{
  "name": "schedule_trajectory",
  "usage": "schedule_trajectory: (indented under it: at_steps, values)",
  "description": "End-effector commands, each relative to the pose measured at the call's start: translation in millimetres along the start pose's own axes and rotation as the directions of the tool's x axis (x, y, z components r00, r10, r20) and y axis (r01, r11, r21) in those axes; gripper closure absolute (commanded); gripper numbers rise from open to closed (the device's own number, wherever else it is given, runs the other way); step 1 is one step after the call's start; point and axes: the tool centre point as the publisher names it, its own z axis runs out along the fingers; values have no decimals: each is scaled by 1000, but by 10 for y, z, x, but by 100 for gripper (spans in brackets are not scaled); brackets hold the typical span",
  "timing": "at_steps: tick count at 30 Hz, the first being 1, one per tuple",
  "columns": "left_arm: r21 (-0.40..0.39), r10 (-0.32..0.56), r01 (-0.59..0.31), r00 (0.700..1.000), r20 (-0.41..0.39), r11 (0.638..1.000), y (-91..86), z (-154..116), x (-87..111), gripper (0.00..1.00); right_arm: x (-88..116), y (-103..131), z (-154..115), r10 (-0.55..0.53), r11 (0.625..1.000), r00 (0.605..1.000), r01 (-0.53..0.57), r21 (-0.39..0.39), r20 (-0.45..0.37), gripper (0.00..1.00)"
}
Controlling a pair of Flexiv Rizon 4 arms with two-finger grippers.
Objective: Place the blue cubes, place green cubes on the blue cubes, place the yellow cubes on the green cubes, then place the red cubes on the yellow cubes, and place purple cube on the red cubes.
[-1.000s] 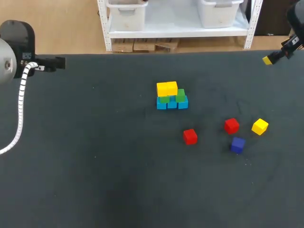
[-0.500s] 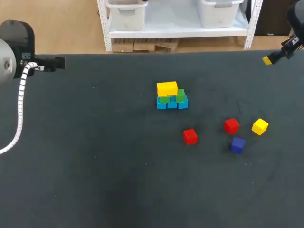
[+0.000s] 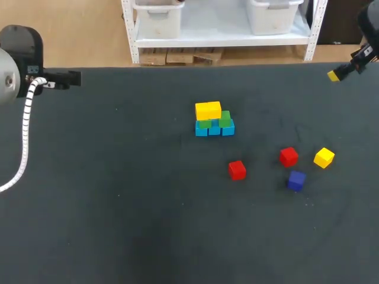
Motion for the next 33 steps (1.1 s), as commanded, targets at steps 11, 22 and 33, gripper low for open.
schedule_trajectory:
  at_steps: [11, 22, 33]
  values:
    - [1, 0, 0, 1000, 2, 1000, 3, -3, 2, 0, 228, 267, 218, -155, 988, 962, 156, -16, -223, 0]
    - [1, 0, 0, 1000, 2, 1000, 3, -3, 2, 0, 817, 516, 168, -229, 973, 921, 209, -97, -314, 0]
    - [1, 0, 0, 1000, 2, 1000, 3, -3, 2, 0, 1095, 760, 430, -250, 965, 898, 200, -169, -363, 0]
